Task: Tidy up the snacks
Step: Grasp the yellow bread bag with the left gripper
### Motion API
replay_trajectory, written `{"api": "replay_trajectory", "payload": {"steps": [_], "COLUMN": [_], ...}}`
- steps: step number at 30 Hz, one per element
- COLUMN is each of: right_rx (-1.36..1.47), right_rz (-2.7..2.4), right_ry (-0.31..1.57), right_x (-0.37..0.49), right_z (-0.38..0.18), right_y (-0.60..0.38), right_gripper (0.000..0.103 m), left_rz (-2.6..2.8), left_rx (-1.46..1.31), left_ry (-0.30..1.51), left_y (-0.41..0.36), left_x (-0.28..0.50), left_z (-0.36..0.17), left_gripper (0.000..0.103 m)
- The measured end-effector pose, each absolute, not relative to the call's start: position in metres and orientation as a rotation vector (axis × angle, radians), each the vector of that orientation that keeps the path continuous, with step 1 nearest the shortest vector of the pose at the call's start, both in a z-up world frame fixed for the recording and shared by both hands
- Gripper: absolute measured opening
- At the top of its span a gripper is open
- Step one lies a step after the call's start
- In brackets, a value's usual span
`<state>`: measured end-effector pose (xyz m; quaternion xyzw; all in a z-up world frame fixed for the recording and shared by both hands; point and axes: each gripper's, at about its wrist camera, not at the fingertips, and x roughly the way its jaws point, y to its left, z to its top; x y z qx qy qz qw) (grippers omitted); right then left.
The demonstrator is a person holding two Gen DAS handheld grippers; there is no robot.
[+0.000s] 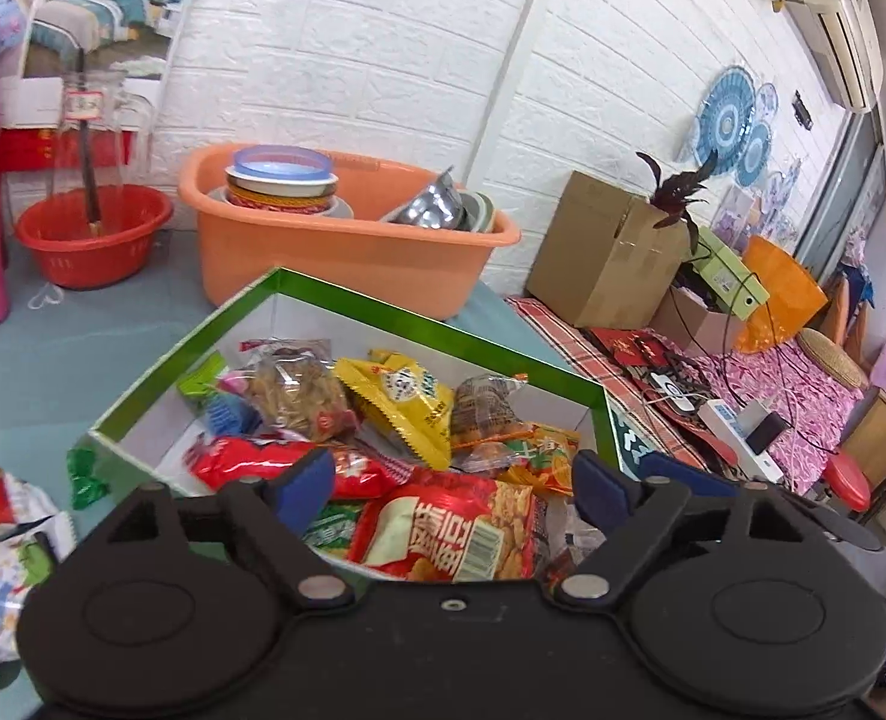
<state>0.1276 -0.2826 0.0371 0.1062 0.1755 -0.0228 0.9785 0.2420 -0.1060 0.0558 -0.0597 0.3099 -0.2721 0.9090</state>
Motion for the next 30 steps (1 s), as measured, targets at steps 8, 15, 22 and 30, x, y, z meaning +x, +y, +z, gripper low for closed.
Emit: {"api": "replay_trajectory", "payload": {"steps": [8,15,22,30], "right_rx": [0.185,0.170,0.155,0.159], "right_rz": [0.008,0.070,0.122,0.161], "right_ry": [0.339,0.364,0.397,0.442], "right_x": [0.107,0.099,0.100,0.108], "right_z": [0.053,0.055,0.051,0.040], "right_y": [-0.248,-0.215,-0.190,-0.172], "right_gripper": [0.103,0.103,0.103,0.103], "left_rz": [-0.484,-0.442,-0.341,-0.129], "left_rx": [-0.129,-0.144,-0.127,-0.178], "left_ry": [0.620,0.620,0.617,0.629], "left_y": [-0.073,-0.043,0.003,0.090], "left_x": [0.204,0.186,0.186,0.212], "left_z": [0.064,0.060,0.052,0.037], "left_gripper": [0.103,0.103,0.103,0.103]}}
